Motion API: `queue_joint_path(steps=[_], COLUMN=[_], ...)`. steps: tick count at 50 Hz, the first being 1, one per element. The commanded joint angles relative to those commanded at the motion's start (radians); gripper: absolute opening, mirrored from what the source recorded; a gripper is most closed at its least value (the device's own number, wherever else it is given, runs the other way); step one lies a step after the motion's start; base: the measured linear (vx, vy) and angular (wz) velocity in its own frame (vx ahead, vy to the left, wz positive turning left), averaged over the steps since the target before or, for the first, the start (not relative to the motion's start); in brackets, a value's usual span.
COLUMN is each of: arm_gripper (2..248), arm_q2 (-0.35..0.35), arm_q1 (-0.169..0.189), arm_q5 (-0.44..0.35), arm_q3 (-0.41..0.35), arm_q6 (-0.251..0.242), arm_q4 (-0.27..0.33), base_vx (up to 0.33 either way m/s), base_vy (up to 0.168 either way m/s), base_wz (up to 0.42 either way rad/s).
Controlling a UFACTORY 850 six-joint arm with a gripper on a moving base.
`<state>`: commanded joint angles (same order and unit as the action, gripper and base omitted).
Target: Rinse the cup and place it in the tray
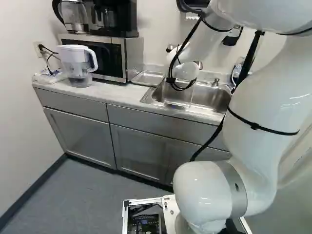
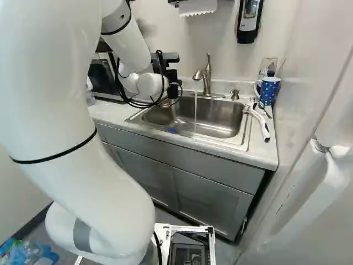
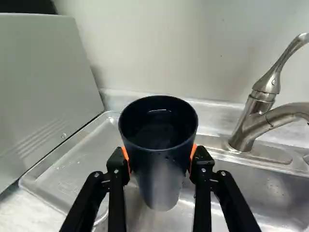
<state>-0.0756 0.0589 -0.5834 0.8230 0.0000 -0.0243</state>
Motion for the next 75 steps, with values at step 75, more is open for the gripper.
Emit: queue_joint_path(steps=[75], arm_gripper=[125], arm_q2=[0.091], arm_q1=[0.000], arm_q5=[0.100], arm_q3=[0.049], arm_q6=[0.011], arm_q4=[0.000], base_vx=[0.000], base_vy=[0.000], base_wz=[0.000])
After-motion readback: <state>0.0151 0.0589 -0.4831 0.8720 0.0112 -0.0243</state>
